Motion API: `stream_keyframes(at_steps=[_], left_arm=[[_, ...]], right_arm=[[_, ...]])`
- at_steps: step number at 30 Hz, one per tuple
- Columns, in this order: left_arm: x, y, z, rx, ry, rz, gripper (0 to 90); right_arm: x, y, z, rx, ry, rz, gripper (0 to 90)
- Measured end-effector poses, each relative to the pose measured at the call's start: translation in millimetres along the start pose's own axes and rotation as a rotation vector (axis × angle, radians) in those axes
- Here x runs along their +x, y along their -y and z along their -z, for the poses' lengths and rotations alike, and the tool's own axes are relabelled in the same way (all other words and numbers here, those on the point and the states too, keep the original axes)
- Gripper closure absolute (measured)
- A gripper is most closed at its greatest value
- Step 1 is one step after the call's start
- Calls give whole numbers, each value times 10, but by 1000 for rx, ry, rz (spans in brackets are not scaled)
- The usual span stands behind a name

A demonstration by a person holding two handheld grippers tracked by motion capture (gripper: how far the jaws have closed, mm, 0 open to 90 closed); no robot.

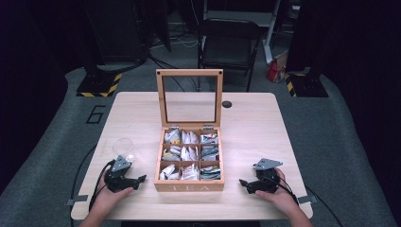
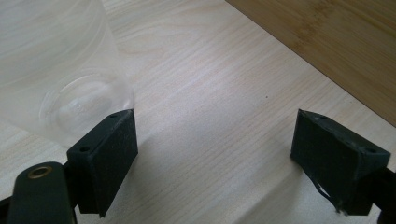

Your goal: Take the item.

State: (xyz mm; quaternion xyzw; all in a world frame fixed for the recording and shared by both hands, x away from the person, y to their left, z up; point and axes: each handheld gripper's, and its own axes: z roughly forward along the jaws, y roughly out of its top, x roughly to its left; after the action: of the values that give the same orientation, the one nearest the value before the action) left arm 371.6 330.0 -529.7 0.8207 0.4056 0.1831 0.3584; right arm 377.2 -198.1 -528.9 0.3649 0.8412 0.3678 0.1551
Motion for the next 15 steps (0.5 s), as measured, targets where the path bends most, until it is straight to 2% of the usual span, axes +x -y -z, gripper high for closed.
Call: stream_keyframes(at_steps=[2,7,14,15], left_arm=[[9,-3,4,3,-4,-16,141],[-3,0,6,2,-6,-4,145],[-7,6,14,-8,-5,-17,174],[-21,11,14,-9,3,5,186]], right_arm=[[2,1,-1,-3,3,-1,101],[1,1,-1,-3,4,0,101],[-1,-1,-1,0,-1,0,101],[-2,-1,0,2,-3,1,101]])
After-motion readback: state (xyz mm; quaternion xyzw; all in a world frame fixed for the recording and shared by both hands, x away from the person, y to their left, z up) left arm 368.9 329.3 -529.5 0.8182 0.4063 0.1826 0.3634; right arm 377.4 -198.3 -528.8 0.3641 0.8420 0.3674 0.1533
